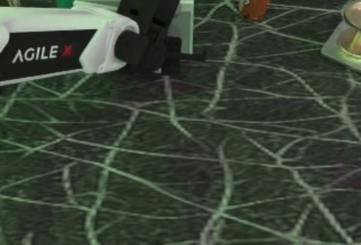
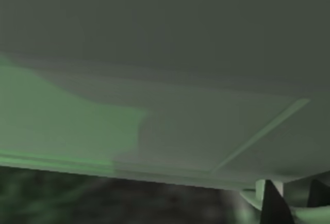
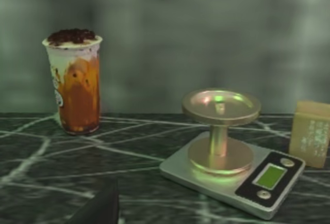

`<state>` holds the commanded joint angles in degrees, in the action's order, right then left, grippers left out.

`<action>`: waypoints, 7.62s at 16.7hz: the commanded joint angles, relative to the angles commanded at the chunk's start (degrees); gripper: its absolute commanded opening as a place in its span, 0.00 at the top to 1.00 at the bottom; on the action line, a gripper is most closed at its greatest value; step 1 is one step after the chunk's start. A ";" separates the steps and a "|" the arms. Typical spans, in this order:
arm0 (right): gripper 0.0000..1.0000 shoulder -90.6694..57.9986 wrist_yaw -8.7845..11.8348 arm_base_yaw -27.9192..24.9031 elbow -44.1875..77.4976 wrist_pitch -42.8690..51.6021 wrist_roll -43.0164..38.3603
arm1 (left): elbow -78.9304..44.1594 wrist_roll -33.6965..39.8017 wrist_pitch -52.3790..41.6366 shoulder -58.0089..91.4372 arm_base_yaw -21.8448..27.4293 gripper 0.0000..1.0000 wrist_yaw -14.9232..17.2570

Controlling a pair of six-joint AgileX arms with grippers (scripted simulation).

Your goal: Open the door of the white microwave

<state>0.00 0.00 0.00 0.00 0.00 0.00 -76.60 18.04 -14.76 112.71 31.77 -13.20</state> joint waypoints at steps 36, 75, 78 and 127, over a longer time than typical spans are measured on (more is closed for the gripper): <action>0.00 0.00 0.00 0.00 0.00 0.00 0.00 | 3.42 -3.40 1.78 -2.32 -0.81 1.00 2.71; 0.00 0.00 0.00 0.00 0.00 0.00 0.00 | 6.35 -6.54 3.11 -4.34 -1.39 1.00 5.84; 0.00 0.00 0.00 0.00 0.00 0.00 0.00 | 7.49 -8.02 3.75 -5.41 -2.03 1.00 6.80; 0.00 0.00 0.00 0.00 0.00 0.00 0.00 | 11.04 -12.60 4.92 -7.83 -3.63 1.00 10.44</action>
<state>0.00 0.00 0.00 0.00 0.00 0.00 -65.57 5.44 -9.84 104.88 28.14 -2.76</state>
